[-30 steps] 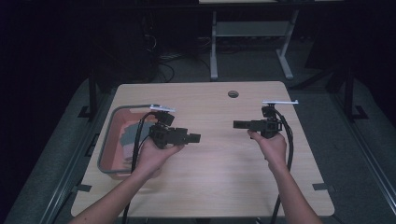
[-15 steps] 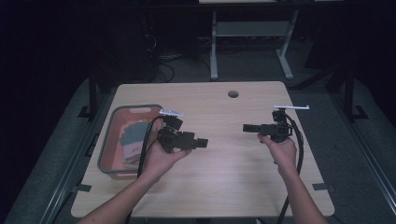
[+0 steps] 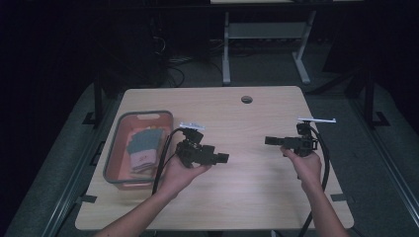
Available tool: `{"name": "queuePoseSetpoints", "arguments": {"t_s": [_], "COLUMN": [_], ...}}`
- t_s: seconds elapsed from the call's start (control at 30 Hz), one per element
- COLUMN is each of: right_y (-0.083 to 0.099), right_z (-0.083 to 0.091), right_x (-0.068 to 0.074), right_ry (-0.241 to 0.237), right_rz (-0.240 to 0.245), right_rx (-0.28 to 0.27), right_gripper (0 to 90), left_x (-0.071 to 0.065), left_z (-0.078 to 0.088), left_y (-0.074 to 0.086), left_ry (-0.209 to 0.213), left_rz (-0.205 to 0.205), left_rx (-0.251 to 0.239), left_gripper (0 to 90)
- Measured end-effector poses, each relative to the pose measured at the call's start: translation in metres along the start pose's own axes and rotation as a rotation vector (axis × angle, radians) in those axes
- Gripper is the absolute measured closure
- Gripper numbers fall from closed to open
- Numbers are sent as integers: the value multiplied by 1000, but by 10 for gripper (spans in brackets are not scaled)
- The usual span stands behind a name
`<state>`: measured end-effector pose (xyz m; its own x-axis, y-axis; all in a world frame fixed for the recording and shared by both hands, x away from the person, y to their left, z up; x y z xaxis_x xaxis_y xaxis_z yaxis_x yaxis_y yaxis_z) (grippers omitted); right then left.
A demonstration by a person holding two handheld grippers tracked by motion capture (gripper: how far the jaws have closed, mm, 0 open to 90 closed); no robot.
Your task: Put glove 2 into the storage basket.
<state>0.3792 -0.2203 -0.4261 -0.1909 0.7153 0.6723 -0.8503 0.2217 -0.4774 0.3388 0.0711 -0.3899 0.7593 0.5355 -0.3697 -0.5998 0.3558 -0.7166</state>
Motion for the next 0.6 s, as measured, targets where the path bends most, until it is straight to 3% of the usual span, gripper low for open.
{"name": "queuePoseSetpoints", "arguments": {"t_s": [0.4, 0.6], "right_y": [17, 24], "right_z": [4, 5], "right_x": [-23, -27], "right_ry": [19, 24], "right_rz": [-20, -12], "right_rx": [21, 30], "right_gripper": [326, 327], "left_x": [-6, -7], "left_z": [-13, -19], "left_y": [15, 25], "left_ry": [9, -1], "left_rz": [-15, -28], "left_rx": [-6, -8], "left_gripper": [267, 264]}}
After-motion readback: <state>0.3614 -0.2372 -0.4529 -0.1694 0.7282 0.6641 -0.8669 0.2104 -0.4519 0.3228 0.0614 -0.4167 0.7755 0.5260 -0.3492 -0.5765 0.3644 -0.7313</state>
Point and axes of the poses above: each handheld gripper's, and its own axes: z roughly backward along the jaws, y roughly out of its underside, x roughly to its left, the point moved 4 cm from there along -z, roughly forward along the jaws, and after that the axes turned 7 degrees about -z, right-handed, at the moved point
